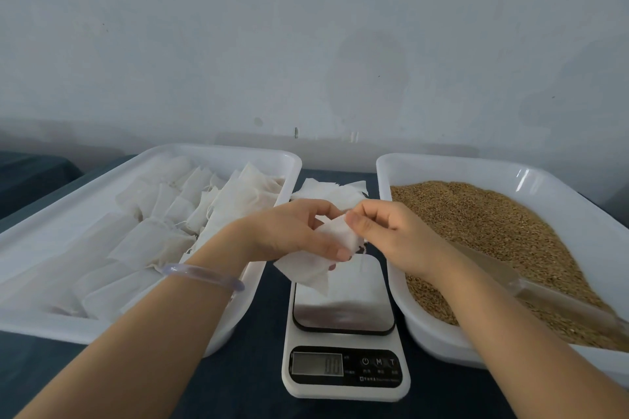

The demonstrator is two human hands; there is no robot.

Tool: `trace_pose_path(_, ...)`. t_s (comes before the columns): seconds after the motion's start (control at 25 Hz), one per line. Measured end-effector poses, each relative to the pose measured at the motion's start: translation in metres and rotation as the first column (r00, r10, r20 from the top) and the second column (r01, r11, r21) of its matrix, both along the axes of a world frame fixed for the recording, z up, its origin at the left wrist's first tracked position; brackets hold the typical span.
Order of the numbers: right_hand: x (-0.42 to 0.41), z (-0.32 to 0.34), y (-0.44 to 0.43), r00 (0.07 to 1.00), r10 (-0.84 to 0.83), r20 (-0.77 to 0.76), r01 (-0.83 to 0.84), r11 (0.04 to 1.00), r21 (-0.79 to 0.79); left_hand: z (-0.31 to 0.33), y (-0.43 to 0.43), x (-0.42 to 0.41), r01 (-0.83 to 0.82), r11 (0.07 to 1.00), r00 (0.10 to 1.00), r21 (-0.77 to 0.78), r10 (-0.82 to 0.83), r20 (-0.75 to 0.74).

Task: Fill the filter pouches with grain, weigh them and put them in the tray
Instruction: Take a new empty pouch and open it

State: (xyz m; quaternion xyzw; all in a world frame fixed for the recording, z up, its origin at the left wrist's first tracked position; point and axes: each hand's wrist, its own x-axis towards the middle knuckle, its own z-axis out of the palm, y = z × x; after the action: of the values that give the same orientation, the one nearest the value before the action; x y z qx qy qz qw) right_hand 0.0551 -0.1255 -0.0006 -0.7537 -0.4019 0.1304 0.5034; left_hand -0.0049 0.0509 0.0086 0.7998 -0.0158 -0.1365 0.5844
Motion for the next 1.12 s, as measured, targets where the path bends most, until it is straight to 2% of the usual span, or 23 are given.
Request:
trace_pose_path(0.16,0.005,-0.001,-0.002,0.998,-0.063,-0.030,0.066,0.990,0.127,0.004,-0.001,-0.002,0.122,0.988,0.991,0.094,-0.127,0.050)
trace_pose_path(0.24,0.005,0.001,-0.004,0.998,0.036,-0.058,-0.025,0.984,0.174,0.005,-0.001,-0.002,0.119,0.993,0.992,-0.005,-0.118,0.042)
trace_pose_path(0.36,0.004,0.002,-0.007,0.982,0.191,-0.002,-0.190,0.977,0.099,0.004,0.000,-0.001,0.166,0.967,0.985,-0.192,-0.171,-0.009)
trace_pose_path(0.44,0.004,0.002,-0.008,0.982,0.177,0.072,-0.184,0.978,0.098,0.002,0.001,-0.001,0.193,0.955,0.977,-0.226,-0.208,-0.049)
trace_pose_path(0.52,0.004,0.002,-0.008,0.991,0.084,0.100,-0.095,0.989,0.114,0.003,0.002,-0.002,0.206,0.953,0.968,-0.222,-0.231,-0.097)
trace_pose_path(0.6,0.002,0.002,-0.006,0.992,0.030,0.125,-0.044,0.993,0.113,0.003,0.002,-0.003,0.188,0.970,0.969,-0.154,-0.209,-0.132)
trace_pose_path(0.68,-0.001,0.003,-0.005,0.989,-0.003,0.150,-0.017,0.991,0.131,0.002,-0.002,-0.002,0.126,0.989,0.986,-0.083,-0.134,-0.101)
trace_pose_path(0.72,-0.001,0.002,-0.005,0.988,-0.021,0.155,-0.001,0.990,0.140,0.001,-0.005,-0.001,0.075,0.997,0.997,-0.020,-0.076,-0.030)
trace_pose_path(0.8,0.001,0.001,-0.005,0.982,-0.049,0.180,0.027,0.992,0.119,-0.001,-0.011,0.001,-0.129,0.973,0.972,0.191,0.086,0.218)
trace_pose_path(0.84,0.002,0.000,-0.005,0.981,-0.054,0.188,0.035,0.994,0.101,-0.001,-0.014,0.000,-0.240,0.925,0.921,0.296,0.120,0.371)
trace_pose_path(0.92,0.003,-0.002,-0.004,0.989,-0.045,0.141,0.033,0.996,0.081,-0.002,-0.019,0.001,-0.360,0.789,0.821,0.498,0.015,0.570)
trace_pose_path(1.0,0.003,-0.002,-0.003,0.998,-0.010,0.058,0.005,0.996,0.088,-0.007,-0.023,0.007,-0.426,0.612,0.785,0.666,-0.116,0.608)
trace_pose_path(1.04,0.003,-0.002,-0.003,1.000,0.001,0.031,-0.004,0.995,0.097,-0.010,-0.024,0.009,-0.449,0.551,0.786,0.703,-0.131,0.605)
trace_pose_path(1.12,0.005,-0.001,-0.004,1.000,0.010,0.003,-0.010,0.992,0.125,-0.014,-0.026,0.013,-0.467,0.517,0.797,0.718,-0.105,0.595)
